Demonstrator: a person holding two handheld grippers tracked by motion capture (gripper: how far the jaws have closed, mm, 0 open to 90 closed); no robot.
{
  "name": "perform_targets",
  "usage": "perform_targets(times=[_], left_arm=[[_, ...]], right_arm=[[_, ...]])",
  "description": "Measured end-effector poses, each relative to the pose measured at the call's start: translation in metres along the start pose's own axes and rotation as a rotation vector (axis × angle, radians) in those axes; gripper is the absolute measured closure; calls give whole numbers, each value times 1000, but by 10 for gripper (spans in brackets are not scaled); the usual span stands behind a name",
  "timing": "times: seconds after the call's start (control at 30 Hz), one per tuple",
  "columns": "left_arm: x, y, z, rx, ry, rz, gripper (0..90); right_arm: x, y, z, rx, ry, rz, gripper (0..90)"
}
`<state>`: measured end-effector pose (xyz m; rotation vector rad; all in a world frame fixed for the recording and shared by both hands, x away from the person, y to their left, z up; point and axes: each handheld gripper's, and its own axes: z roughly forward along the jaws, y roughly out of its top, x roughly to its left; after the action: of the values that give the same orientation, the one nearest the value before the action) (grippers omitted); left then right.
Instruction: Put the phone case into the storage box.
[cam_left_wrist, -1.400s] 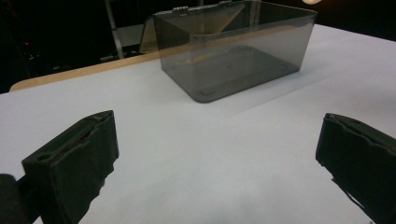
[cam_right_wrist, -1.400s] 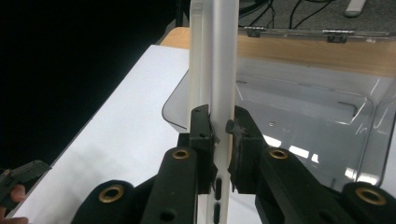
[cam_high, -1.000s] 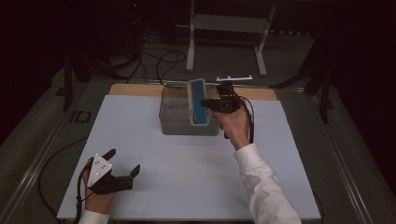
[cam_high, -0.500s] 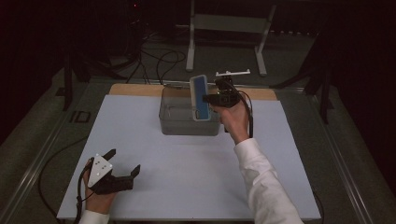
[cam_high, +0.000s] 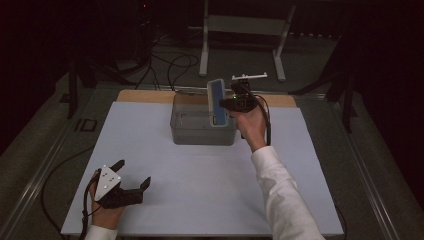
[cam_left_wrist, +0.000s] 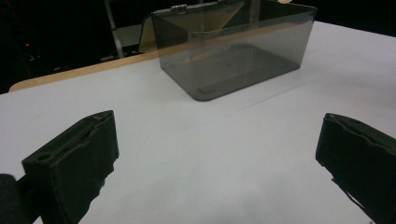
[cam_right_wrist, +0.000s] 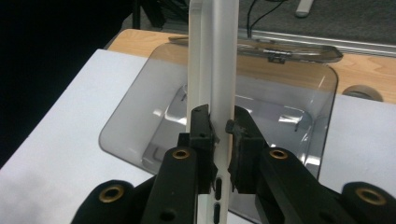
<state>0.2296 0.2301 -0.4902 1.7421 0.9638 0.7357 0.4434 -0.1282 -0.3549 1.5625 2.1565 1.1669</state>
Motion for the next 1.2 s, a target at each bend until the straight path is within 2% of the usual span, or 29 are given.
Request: perform_targets(times=[0.43,1.2], left_arm=[[0,0,0,-2,-1,2,2],[-1,0,0,-5,-5,2,2]], right_arm=[[-4,7,9,11,-48,13,820],[-15,10,23,48,-99,46,819]])
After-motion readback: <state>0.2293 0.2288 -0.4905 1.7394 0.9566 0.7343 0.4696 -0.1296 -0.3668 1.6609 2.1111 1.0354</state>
